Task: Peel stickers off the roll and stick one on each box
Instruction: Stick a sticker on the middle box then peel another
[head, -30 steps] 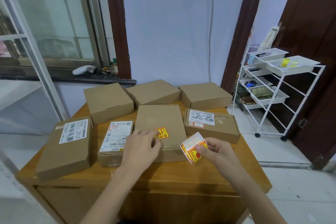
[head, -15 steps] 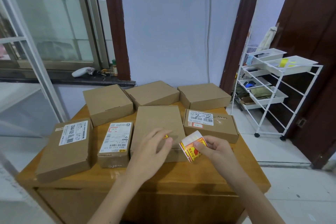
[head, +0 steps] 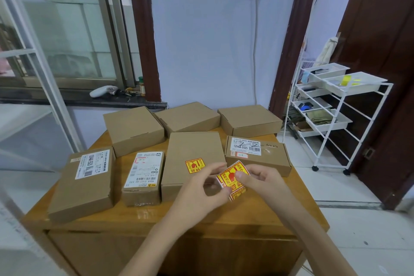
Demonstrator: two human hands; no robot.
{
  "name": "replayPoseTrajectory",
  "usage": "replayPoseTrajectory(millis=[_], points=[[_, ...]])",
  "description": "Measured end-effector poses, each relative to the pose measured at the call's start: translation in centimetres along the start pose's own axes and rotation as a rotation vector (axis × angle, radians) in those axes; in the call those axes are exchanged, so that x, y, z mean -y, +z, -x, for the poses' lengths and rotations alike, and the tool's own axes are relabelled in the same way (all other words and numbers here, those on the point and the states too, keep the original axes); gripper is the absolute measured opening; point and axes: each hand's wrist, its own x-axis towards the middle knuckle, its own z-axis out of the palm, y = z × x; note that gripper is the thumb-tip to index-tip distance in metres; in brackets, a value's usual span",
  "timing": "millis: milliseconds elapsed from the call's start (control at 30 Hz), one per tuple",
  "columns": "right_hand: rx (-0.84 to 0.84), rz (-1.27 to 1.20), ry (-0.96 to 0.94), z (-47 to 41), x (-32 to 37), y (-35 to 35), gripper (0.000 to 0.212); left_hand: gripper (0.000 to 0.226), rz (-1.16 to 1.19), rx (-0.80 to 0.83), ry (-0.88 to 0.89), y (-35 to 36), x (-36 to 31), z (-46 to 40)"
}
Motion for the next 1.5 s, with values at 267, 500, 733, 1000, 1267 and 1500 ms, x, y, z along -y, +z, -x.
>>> replayPoseTrajectory(millis=[267,500,733,1000,1267,1500], points=[[0.082,0.08,-0.005,0.5,-0.1,-0.8,0.023,0.045,0.113,0.019,-0.079,0.1,-0.3,0.0],[-0.037,0.025,-0.004,0.3,-1.2,-0.6,0.018,0.045,-0.212,-0.04,0.052,0.3,-0.3,-0.2],[-0.051,-0.003,-0.016,0.2,-1.4,-0.1,0.018,0.038,-0.259,-0.064,0.121,0.5,0.2,0.1],[-0.033,-0.011,-0.011,0.0,-1.1,-0.2,0.021,0.033,-0.204,-0.123,0.112,0.3,0.3,0.2],[-0.003,-0.025,-0.006,0.0,-1.1,0.1,0.021,0.034,-0.003,-0.125,0.046,-0.3,0.1,0.2],[-0.012,-0.028,-0.008,-0.4,-1.0,0.7,0.022,0.015,0.127,-0.222,-0.009,-1.0,-0.3,-0.1]])
